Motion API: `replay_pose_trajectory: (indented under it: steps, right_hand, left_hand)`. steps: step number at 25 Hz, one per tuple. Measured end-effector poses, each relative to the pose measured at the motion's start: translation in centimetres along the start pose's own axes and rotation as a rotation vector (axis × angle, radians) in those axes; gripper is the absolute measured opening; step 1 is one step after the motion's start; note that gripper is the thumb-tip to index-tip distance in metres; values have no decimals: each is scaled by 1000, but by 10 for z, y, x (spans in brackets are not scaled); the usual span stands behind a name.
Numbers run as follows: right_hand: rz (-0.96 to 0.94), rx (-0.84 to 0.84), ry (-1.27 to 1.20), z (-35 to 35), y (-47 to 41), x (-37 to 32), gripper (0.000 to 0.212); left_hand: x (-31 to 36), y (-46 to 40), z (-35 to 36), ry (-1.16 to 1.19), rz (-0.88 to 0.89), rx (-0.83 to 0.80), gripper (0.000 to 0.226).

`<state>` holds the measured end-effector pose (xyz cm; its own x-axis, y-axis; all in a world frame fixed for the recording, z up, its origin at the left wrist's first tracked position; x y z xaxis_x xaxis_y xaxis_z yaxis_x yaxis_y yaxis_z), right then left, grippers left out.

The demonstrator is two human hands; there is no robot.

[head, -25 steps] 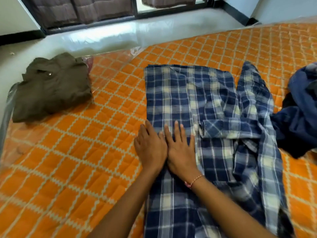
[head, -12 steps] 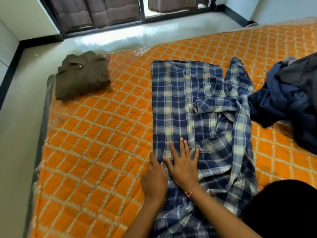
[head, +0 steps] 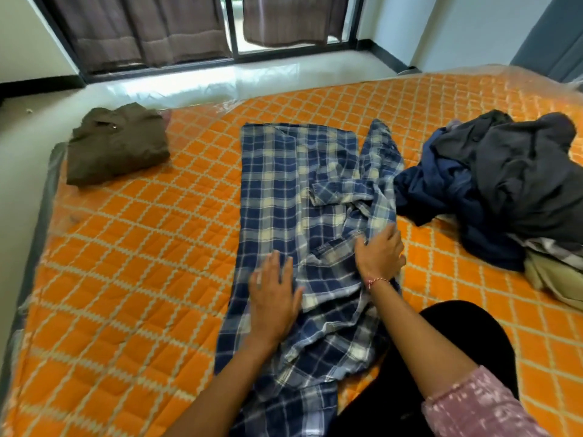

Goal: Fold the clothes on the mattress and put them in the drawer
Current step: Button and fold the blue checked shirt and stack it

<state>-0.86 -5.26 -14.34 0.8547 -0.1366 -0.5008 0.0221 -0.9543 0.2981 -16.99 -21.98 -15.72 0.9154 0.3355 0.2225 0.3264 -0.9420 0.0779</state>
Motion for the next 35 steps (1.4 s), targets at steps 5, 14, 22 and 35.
replay_pose_trajectory:
  steps: [5,14,22,35]
  right_hand:
    - [-149,85,329,-7,-53,0,66]
    - [232,-198,-1577,-51,-124,9,19]
    - [24,-404,-1868,-65,-57,-4,46]
    - [-548,-106,-540,-73,-54,-127,51]
  left_hand:
    - [48,-22,62,-140,236,-279,64]
    - [105,-122,57,-190,228,-299,67]
    - [143,-124,11,395,439,4,17]
    - [58,-207,-94,1899,-6,-390,13]
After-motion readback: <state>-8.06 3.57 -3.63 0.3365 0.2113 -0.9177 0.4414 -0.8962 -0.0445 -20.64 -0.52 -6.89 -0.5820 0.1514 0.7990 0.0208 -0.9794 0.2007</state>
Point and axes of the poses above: each hand's wrist, its own y-axis away from the middle knuckle, its own z-axis out of the palm, x = y × z, the point moved 7 cm from there along -y, towards the middle knuckle, and after that the axes turned 15 degrees about -x, right-handed, at the moved point
